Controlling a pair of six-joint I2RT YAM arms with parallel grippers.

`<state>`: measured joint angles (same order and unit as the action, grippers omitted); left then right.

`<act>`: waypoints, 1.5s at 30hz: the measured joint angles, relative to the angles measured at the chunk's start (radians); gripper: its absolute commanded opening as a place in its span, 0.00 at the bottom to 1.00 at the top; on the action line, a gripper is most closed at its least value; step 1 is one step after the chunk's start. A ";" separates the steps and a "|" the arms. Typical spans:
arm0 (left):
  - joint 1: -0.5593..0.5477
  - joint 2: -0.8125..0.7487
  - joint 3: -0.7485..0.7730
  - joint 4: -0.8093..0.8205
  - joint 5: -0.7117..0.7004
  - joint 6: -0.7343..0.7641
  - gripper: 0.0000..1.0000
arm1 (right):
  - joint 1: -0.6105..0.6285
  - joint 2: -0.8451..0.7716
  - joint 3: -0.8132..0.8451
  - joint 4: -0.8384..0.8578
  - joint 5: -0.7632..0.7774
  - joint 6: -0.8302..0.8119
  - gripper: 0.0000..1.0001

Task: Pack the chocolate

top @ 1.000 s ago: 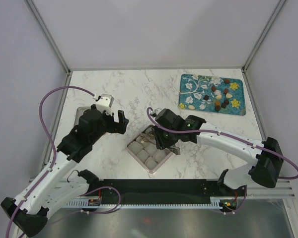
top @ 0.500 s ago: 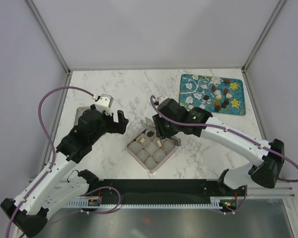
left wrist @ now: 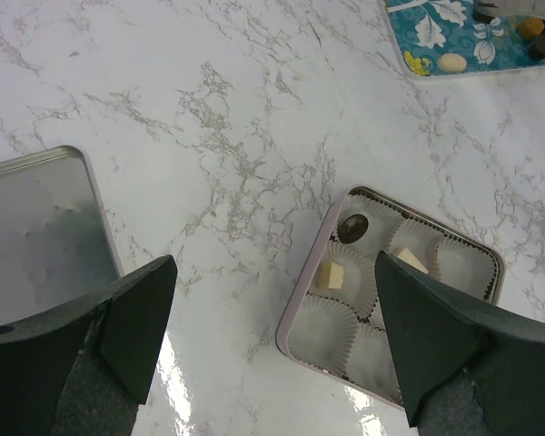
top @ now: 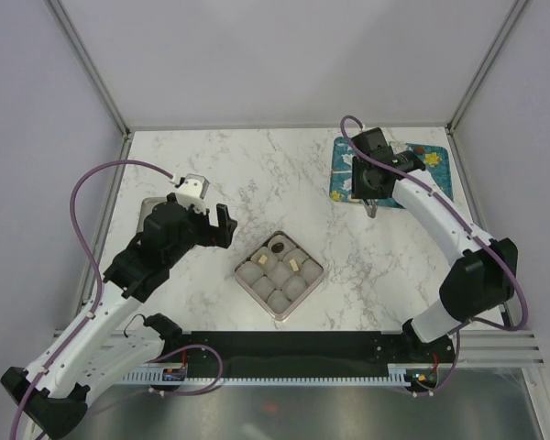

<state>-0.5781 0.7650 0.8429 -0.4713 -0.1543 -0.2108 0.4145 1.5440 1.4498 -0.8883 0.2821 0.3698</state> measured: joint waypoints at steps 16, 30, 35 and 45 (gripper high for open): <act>0.000 0.001 0.000 0.000 0.003 0.000 0.98 | -0.219 0.161 -0.001 0.113 -0.001 0.048 0.49; 0.000 0.003 0.000 0.000 0.003 0.000 0.98 | -0.244 0.238 -0.015 0.192 -0.015 0.072 0.49; 0.000 0.008 0.000 0.000 0.003 0.000 0.98 | -0.249 0.255 -0.024 0.203 -0.015 0.072 0.49; 0.000 0.013 0.000 0.000 0.003 0.000 0.98 | -0.249 0.269 -0.034 0.210 0.008 0.067 0.50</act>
<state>-0.5781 0.7776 0.8429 -0.4713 -0.1509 -0.2108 0.1650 1.8133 1.4158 -0.6781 0.2897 0.4370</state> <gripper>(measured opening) 0.980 0.498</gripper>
